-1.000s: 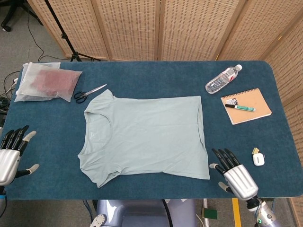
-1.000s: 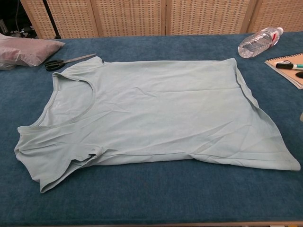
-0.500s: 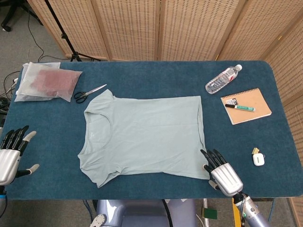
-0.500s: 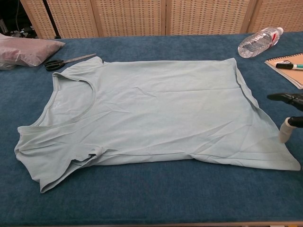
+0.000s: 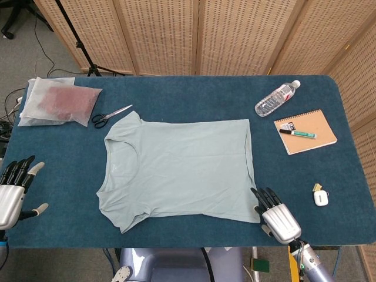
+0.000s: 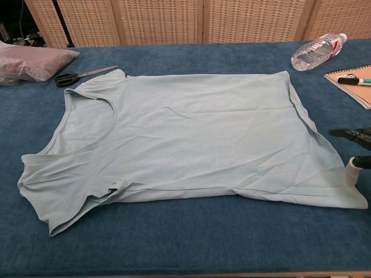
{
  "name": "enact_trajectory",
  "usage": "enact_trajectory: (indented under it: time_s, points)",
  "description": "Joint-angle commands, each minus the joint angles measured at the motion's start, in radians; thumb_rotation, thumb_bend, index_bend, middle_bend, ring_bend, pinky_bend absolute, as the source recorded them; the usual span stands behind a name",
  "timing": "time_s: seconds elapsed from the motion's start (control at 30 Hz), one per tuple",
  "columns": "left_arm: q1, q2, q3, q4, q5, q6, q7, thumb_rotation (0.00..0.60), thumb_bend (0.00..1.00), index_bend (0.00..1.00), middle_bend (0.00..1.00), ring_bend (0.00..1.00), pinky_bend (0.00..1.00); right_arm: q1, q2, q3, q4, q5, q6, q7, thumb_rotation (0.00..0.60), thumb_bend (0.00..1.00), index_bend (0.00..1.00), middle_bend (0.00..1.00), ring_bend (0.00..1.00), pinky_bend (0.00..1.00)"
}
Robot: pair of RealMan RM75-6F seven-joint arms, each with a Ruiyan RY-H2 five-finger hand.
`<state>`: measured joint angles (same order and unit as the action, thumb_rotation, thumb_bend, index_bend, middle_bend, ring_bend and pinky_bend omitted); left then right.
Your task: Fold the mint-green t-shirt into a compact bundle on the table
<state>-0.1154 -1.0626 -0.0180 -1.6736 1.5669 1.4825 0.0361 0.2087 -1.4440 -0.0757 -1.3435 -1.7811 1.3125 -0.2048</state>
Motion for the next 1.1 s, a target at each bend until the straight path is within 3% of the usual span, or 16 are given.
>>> enact_trajectory:
  time_s: [0.03, 0.87, 1.1]
  points:
    - [0.0, 0.001, 0.0, 0.0, 0.0, 0.0, -0.002, 0.6, 0.0, 0.0, 0.0, 0.0, 0.0, 0.001, -0.001, -0.004, -0.002, 0.009, -0.009, -0.011, 0.6, 0.23, 0.42, 0.0, 0.0, 0.06]
    - [-0.001, -0.001, 0.003, 0.001, 0.001, -0.002, -0.002, 0.6, 0.0, 0.0, 0.0, 0.0, 0.0, 0.015, -0.06, -0.01, 0.098, -0.007, 0.045, 0.018, 0.6, 0.26, 0.47, 0.0, 0.0, 0.06]
    - [-0.001, -0.001, 0.005, 0.001, 0.005, -0.003, -0.003, 0.6, 0.0, 0.0, 0.0, 0.0, 0.0, 0.02, -0.087, -0.018, 0.145, -0.024, 0.064, 0.033, 0.6, 0.33, 0.51, 0.0, 0.0, 0.06]
